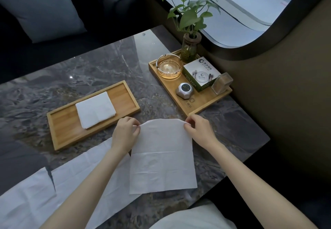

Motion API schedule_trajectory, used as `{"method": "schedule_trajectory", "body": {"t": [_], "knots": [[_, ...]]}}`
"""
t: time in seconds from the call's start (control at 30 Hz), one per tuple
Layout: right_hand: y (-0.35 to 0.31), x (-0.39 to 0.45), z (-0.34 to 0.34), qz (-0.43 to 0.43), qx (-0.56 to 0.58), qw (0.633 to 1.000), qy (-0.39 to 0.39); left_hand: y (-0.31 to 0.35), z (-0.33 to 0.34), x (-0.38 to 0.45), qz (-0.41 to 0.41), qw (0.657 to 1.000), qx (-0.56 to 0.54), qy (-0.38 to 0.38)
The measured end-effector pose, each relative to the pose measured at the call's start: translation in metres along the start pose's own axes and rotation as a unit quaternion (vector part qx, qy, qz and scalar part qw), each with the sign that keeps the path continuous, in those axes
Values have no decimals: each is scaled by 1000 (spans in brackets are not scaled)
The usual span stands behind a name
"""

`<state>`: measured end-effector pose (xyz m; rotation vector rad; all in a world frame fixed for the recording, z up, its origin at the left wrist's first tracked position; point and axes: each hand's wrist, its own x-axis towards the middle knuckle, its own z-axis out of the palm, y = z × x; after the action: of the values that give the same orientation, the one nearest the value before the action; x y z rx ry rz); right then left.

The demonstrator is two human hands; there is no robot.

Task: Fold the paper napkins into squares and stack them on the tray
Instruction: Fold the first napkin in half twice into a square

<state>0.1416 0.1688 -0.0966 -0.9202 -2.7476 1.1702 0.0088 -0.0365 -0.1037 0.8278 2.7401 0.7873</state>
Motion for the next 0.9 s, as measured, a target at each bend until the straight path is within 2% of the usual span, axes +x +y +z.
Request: {"method": "schedule_trajectory", "body": {"t": [0.2,0.37,0.53,0.9], "knots": [[-20,-2,-22,11,121,992,-30,14,-31,-10,-27,993,-114,-25],[-25,-18,-27,-48,102,993,-22,15,-44,-31,18,994,-102,-37],[-17,-45,-26,-130,67,989,32,14,-50,-54,75,995,-70,-20],[24,-90,0,-215,-45,975,22,-3,-28,-107,81,994,-35,-62]]}}
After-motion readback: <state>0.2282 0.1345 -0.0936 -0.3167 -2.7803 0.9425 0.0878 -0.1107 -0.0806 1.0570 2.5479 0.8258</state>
